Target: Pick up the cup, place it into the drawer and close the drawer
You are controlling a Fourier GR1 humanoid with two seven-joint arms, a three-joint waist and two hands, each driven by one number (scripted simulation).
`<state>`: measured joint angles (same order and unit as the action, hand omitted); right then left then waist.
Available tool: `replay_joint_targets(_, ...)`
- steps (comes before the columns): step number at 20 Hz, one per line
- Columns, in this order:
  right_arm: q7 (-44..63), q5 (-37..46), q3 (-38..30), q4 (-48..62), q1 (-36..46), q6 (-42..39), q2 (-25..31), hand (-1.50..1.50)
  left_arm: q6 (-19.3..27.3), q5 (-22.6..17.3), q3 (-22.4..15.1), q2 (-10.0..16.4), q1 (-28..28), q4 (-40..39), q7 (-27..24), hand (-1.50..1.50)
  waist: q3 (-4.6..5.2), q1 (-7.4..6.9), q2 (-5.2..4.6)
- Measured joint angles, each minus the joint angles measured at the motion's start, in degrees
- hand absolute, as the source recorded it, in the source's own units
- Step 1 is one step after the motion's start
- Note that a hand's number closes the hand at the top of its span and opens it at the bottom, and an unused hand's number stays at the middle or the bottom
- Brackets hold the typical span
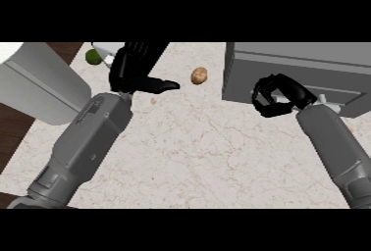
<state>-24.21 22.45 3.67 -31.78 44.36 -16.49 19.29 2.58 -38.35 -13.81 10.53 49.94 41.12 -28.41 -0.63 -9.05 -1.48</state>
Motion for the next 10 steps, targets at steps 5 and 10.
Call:
replay_joint_targets(5, -0.1, -2.2, -0.9, -0.7, -0.4, -4.4, 1.2, 1.5, -1.4, -0.1, -0.3, 0.6, -1.2, 1.1, 0.3, -1.5, -0.2, -0.73, -0.26)
replay_joint_targets(10, 0.0, -4.2, -1.6, -1.8, -1.1, -7.7, 2.2, 1.5, -2.4, -0.5, -0.5, 0.5, -2.1, 2.0, 0.7, -1.5, -0.43, -1.43, -0.53)
